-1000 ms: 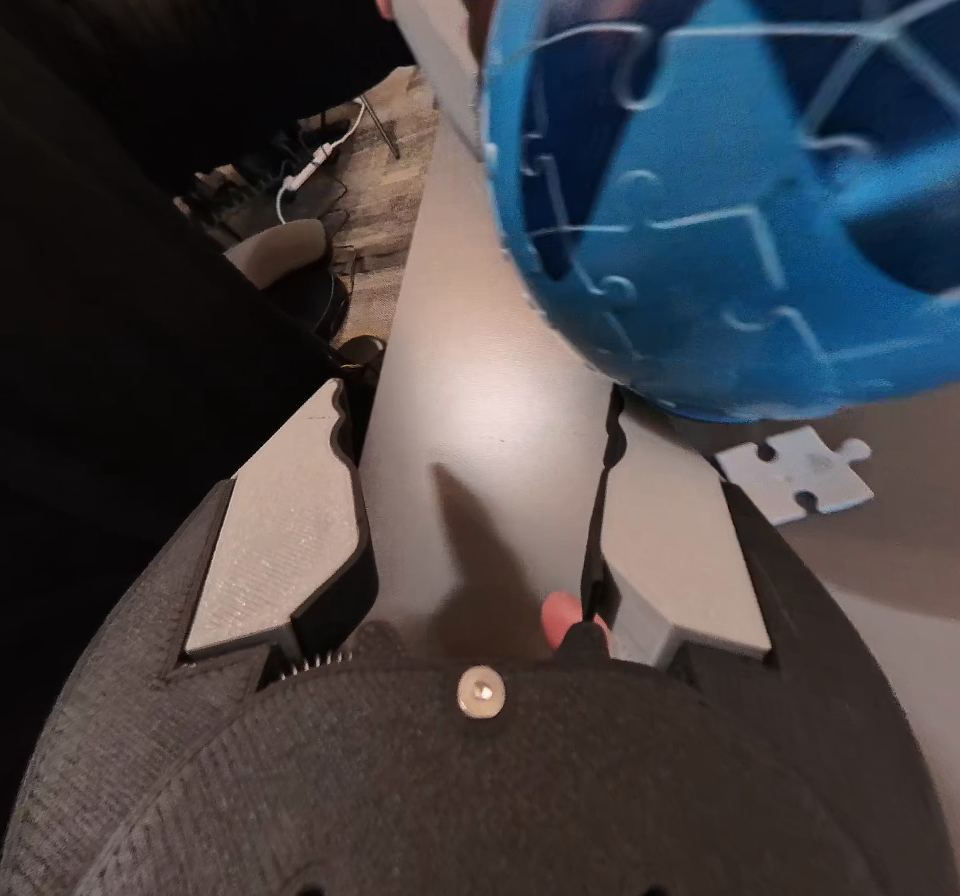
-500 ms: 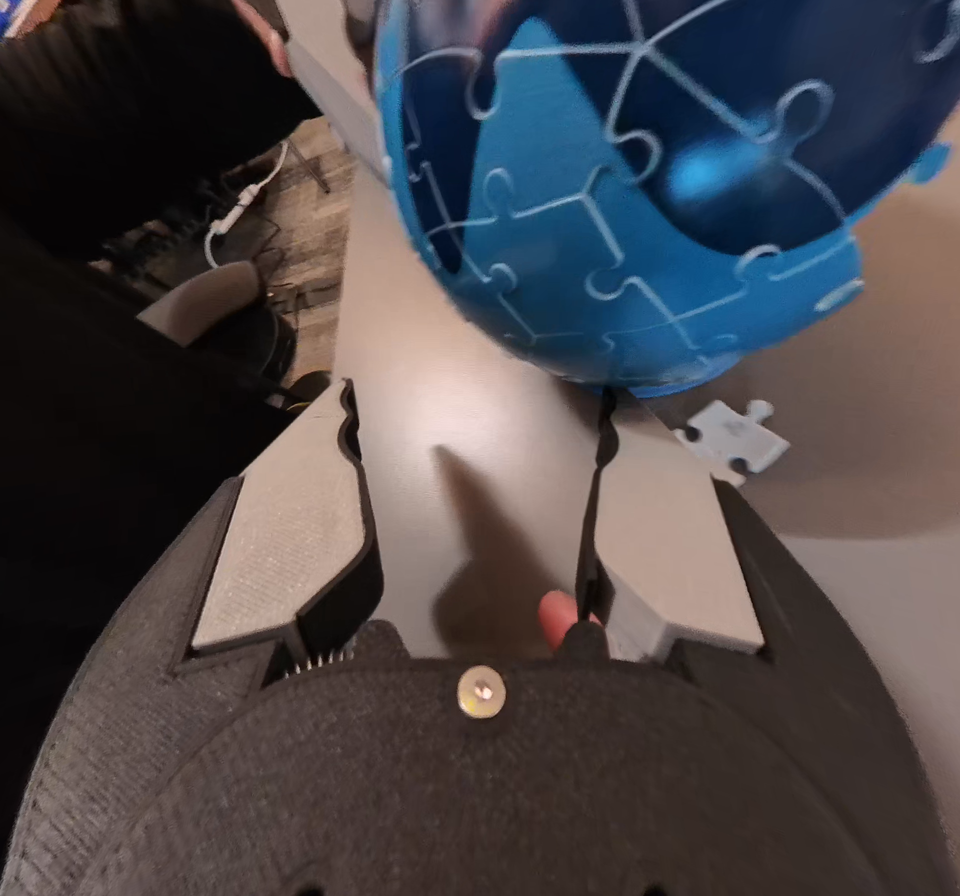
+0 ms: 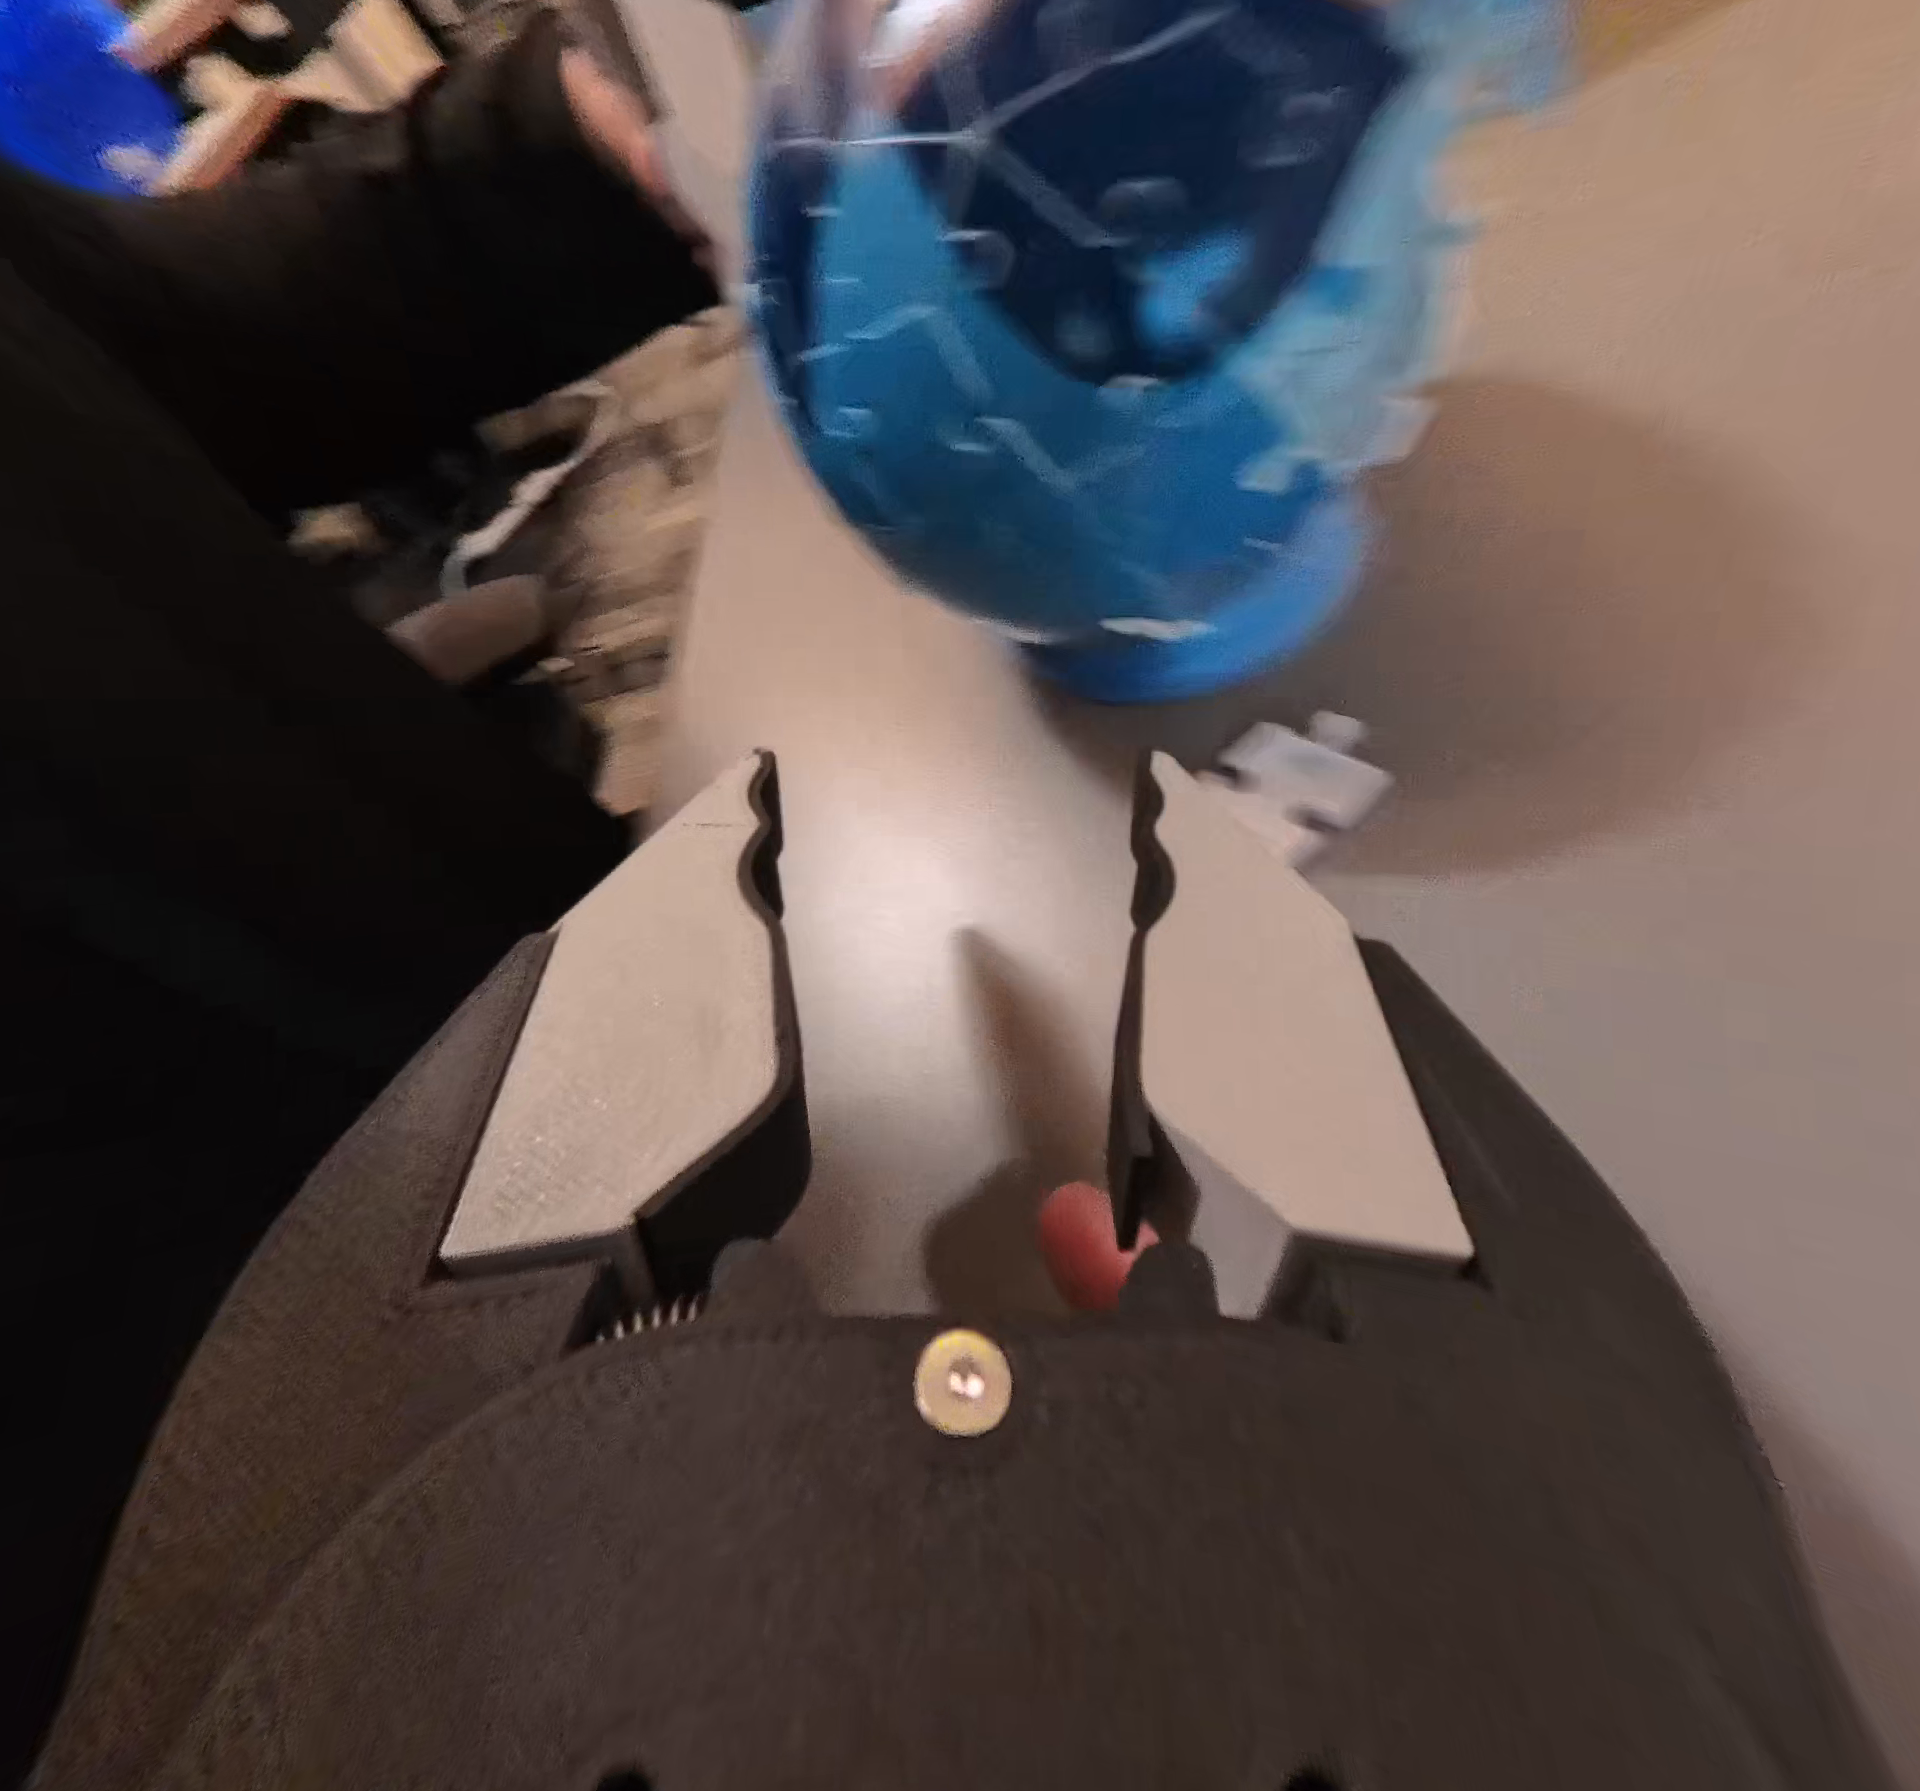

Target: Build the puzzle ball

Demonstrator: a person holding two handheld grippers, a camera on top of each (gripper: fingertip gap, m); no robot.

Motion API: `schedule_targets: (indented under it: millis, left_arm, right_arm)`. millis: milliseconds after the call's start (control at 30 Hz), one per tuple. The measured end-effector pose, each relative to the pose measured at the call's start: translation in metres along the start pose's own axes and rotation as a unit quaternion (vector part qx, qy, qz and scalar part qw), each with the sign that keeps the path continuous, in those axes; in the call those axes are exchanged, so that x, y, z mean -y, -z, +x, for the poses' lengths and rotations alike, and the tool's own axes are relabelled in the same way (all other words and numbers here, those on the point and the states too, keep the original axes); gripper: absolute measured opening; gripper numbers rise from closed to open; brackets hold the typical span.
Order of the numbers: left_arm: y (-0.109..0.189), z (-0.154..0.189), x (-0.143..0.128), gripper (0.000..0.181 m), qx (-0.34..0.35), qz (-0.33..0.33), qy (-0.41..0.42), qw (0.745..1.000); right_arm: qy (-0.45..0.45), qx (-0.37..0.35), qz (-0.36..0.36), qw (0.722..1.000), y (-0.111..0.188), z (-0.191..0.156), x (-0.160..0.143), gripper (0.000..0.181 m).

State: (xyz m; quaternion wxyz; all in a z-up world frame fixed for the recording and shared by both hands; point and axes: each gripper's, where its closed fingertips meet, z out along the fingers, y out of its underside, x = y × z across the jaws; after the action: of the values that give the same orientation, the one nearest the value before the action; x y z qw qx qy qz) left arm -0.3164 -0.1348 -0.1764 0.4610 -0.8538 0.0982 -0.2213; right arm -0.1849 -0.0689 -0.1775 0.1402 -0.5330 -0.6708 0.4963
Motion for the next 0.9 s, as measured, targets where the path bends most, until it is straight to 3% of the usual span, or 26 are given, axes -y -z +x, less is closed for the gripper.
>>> schedule_targets:
  millis: [100, 200, 300, 500, 733, 900]
  left_arm:
    - [-0.007, -0.003, 0.003, 0.087, -0.019, -0.007, 0.002, 1.000]
    - [-0.019, 0.014, -0.013, 0.088, -0.091, -0.078, 0.002, 0.993]
    - [-0.024, 0.022, -0.014, 0.072, -0.137, -0.097, -0.011, 0.986]
    - [-0.021, 0.010, 0.003, 0.080, -0.145, -0.049, 0.043, 0.987]
    - [-0.010, 0.004, 0.020, 0.077, -0.126, 0.022, 0.038, 0.991]
    - [-0.007, -0.003, 0.026, 0.072, -0.105, 0.047, 0.045, 0.992]
  right_arm:
    - [-0.005, -0.087, 0.002, 0.996, 0.019, 0.039, -0.002, 0.068]
    - [-0.005, -0.098, 0.012, 0.995, 0.028, 0.054, 0.001, 0.073]
    - [-0.019, -0.084, 0.028, 0.996, 0.036, 0.066, 0.006, 0.077]
    - [-0.113, -0.033, 0.050, 0.992, 0.043, 0.080, 0.010, 0.070]
    - [-0.070, -0.068, 0.008, 0.995, 0.034, 0.077, 0.001, 0.063]
    - [-0.076, -0.045, -0.011, 0.996, 0.025, 0.064, -0.005, 0.062]
